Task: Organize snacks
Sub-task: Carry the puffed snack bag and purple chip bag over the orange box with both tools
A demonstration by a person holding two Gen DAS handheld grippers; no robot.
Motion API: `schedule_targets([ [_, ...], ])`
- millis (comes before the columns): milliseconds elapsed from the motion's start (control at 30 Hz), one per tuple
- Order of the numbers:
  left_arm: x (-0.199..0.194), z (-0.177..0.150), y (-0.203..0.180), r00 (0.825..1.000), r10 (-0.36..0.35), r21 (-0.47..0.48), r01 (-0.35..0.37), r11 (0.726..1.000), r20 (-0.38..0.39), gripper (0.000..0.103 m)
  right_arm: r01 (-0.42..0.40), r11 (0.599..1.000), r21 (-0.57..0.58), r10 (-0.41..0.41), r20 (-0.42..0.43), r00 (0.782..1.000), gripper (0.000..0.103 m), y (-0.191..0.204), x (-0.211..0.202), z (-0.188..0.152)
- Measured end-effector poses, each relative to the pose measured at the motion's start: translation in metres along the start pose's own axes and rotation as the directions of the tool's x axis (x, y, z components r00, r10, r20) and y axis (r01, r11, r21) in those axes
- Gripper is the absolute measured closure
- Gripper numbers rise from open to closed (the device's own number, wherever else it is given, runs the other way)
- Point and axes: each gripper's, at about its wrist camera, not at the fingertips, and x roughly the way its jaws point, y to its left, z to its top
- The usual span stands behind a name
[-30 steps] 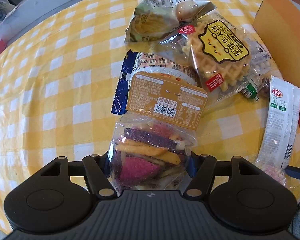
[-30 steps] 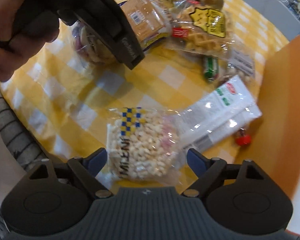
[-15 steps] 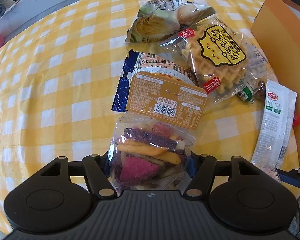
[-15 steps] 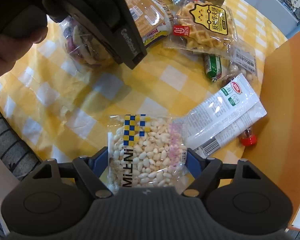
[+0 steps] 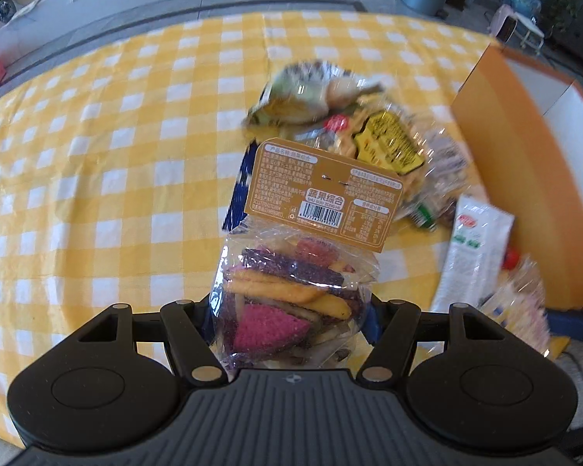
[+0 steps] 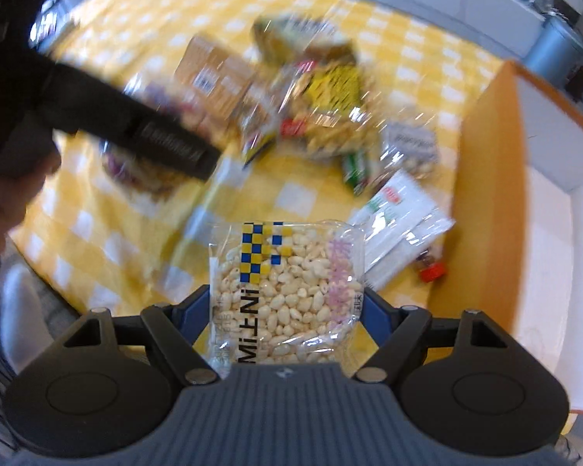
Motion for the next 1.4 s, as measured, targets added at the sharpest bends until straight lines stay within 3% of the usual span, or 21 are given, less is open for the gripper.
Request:
schedule_targets([
  [267, -0.044, 0.020, -0.019, 0.997, -0.023, -0.004, 0.023, 1.000, 0.068, 0.027, 0.048, 0.997, 0.063, -0.058, 0.153, 0.987, 0.025, -0.041, -0.071, 0.007],
  [600, -0.086, 0.050, -0.096, 0.979, -0.125, 0.041, 0.120, 0.992, 0.161, 0.027, 0.117, 0.959, 0.258, -0.175, 0.216, 0.961, 0.025, -0.125, -0.111, -0.019],
  [833, -0.075, 0.054, -0.168, 0.967, -0.236, 0.155, 0.220, 0.963, 0.099, 0.027, 0.133, 0.912, 0.388, -0.227, 0.208, 0.951, 0.025, -0.178, -0.105, -0.052],
  [1000, -0.048, 0.046, -0.203, 0.968, -0.250, 0.146, 0.245, 0.958, 0.017, 0.027, 0.112, 0.859, 0.500, -0.251, 0.220, 0.943, 0.025, -0.207, -0.097, -0.074],
  [1200, -0.026, 0.039, -0.229, 0.961, -0.274, 0.117, 0.276, 0.954, -0.038, 0.027, 0.091, 0.824, 0.559, -0.248, 0.210, 0.946, 0.025, -0.232, -0.082, -0.086],
  [1400, -0.009, 0.035, -0.242, 0.974, -0.223, 0.072, 0.225, 0.972, -0.032, 0.027, 0.104, 0.811, 0.576, -0.269, 0.209, 0.940, 0.025, -0.249, -0.079, -0.093],
])
